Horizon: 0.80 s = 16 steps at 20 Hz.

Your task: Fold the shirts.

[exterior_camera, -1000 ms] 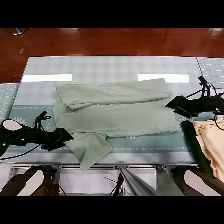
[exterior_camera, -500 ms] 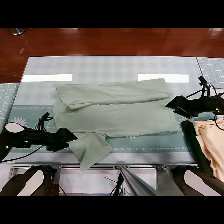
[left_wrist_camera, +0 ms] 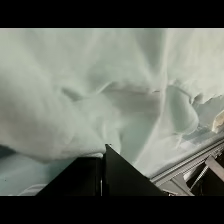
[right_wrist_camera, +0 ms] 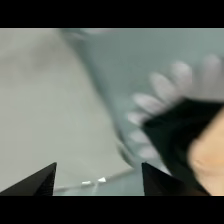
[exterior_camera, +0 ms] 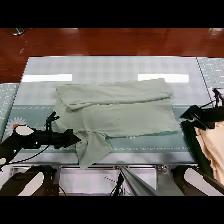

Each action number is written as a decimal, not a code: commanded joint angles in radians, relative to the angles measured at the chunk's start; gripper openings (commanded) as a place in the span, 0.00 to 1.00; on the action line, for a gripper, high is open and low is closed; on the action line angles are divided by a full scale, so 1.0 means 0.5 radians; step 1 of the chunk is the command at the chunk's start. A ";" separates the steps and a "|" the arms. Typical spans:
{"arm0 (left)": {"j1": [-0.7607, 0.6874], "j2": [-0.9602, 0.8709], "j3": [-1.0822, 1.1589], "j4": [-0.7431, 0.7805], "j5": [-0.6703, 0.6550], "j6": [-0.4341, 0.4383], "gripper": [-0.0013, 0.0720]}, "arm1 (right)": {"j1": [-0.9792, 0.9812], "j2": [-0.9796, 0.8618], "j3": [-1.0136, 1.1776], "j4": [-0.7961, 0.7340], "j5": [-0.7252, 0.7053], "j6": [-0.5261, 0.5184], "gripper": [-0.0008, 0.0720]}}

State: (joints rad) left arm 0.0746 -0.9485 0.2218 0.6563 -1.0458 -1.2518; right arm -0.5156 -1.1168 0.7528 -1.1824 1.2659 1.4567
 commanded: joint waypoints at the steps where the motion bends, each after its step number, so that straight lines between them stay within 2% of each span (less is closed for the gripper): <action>1: -0.025 0.004 0.011 -0.021 0.013 0.042 0.05 | -0.162 0.002 -0.168 -0.147 0.167 0.002 0.86; 6: -0.025 0.004 0.011 -0.021 0.012 0.043 0.05 | -0.162 -0.089 -0.282 0.033 0.076 -0.081 0.86; 9: -0.025 0.004 0.011 -0.021 0.012 0.042 0.05 | -0.162 -0.174 -0.267 0.406 0.002 -0.258 0.86; 13: -0.025 0.004 0.011 -0.021 0.013 0.042 0.05 | -0.140 -0.323 -0.185 0.443 -0.031 -0.269 0.86; 16: -0.025 0.004 0.011 -0.021 0.012 0.041 0.05 | 0.021 -0.406 -0.166 0.452 -0.120 -0.267 0.86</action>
State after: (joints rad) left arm 0.0620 -0.9478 0.2260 0.6460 -1.0393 -1.2308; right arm -0.5545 -1.2793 0.6579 -0.9806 1.2507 1.3334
